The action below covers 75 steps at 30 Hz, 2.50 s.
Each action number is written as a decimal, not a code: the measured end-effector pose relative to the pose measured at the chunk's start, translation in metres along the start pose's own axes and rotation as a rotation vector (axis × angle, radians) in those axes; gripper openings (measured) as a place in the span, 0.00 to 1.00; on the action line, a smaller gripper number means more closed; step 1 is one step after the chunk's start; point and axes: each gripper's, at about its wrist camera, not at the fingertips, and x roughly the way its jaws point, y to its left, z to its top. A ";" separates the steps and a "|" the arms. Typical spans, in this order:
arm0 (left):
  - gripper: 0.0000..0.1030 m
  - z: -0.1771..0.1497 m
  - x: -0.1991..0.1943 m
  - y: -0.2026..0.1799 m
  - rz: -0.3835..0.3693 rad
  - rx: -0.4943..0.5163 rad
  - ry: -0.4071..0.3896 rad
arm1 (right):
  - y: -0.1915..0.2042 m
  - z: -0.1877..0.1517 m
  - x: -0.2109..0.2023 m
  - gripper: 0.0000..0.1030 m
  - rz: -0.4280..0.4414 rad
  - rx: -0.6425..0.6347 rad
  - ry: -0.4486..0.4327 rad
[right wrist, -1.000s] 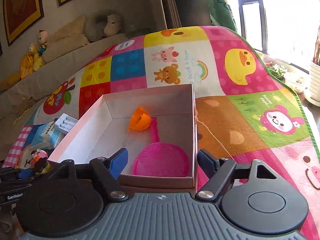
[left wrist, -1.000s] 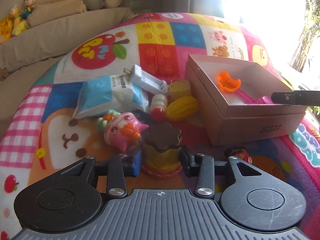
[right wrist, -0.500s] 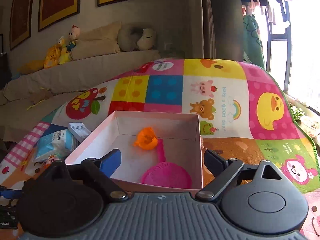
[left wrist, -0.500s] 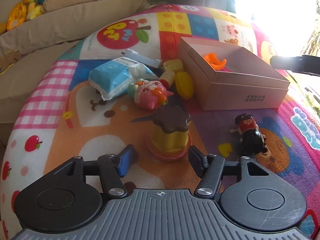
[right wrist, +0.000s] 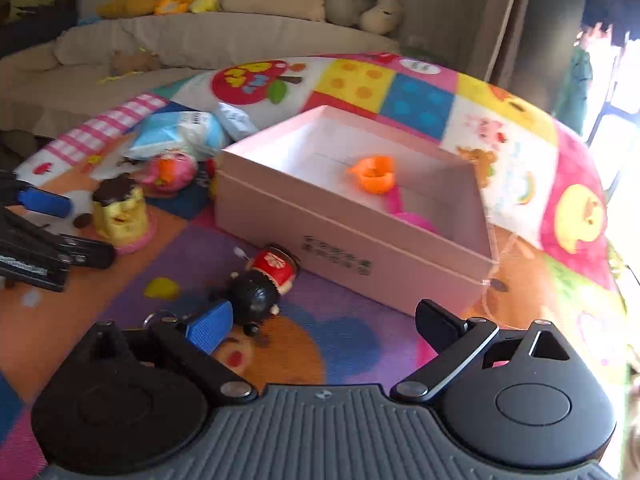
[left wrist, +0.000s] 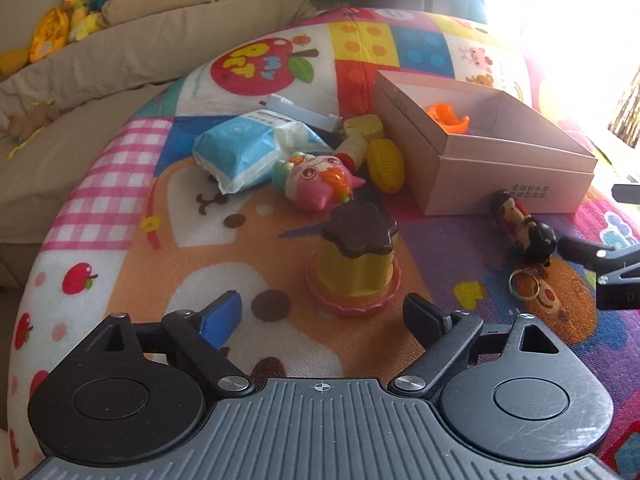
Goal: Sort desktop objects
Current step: 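Grasp the black-and-red doll keychain with the right tool while the left tool holds the pudding toy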
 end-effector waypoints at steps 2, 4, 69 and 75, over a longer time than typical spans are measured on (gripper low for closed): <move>0.92 0.000 0.001 -0.004 -0.009 0.006 -0.003 | -0.011 -0.006 0.000 0.96 -0.087 0.000 0.003; 0.92 0.001 0.001 -0.006 -0.023 0.007 -0.005 | -0.027 -0.013 -0.001 0.96 -0.046 0.074 0.040; 0.59 0.009 0.012 -0.021 0.002 0.063 -0.044 | -0.017 -0.024 -0.022 0.64 0.080 0.274 0.110; 0.59 0.009 -0.005 -0.041 -0.029 0.119 -0.026 | -0.017 -0.032 -0.044 0.64 0.101 0.244 0.088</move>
